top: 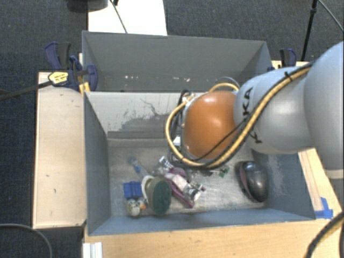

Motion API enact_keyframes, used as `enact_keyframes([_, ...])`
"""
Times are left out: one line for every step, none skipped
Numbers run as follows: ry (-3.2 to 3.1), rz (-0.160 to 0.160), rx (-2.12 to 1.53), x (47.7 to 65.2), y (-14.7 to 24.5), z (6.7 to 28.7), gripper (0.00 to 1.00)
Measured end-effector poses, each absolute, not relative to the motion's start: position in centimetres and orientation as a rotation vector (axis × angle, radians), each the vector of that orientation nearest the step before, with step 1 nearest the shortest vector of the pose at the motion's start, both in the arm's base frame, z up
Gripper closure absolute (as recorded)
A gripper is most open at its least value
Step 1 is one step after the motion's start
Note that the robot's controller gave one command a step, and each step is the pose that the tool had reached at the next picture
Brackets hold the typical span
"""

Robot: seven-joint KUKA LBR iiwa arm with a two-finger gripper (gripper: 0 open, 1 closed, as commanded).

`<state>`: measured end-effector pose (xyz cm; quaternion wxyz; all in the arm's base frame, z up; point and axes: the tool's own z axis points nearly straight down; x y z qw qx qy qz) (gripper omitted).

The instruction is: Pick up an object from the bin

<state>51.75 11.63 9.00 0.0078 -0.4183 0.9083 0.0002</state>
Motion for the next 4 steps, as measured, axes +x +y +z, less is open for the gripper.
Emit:
enact_keyframes([2.817, 0.003, -1.302, 52.2, 12.0, 9.2, 1.00])
enact_keyframes([2.826, 0.002, -1.305, 52.0, 11.9, 9.0, 0.00])
enact_keyframes([2.533, -0.013, -1.839, 53.4, 14.5, 8.5, 0.00])
enact_keyframes([2.553, -0.029, -1.835, 53.5, 13.6, 8.6, 1.00])
